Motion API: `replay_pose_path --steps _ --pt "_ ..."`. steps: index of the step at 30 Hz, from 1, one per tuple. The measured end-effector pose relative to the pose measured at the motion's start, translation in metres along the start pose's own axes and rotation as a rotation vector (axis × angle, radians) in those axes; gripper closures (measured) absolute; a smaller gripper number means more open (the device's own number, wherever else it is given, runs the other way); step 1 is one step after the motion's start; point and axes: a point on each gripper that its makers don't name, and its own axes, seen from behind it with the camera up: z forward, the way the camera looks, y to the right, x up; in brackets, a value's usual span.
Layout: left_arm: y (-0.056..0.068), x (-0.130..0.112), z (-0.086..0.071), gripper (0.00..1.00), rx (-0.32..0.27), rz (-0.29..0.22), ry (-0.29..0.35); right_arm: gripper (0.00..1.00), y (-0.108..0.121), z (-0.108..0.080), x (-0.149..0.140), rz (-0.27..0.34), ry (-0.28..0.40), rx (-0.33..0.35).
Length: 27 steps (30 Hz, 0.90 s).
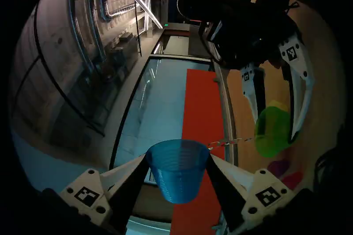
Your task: Pour water
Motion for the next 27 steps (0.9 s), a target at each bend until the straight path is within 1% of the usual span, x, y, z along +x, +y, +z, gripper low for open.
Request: replay_pose_path --steps 15,27 --pt "-0.012 0.005 0.000 0.13 0.015 0.077 0.010 0.10 -0.001 0.000 0.001 0.000 0.004 0.000" --pt "-0.013 0.011 -0.002 0.13 0.025 0.125 0.020 0.10 -0.002 0.001 0.002 -0.001 0.006 0.000"
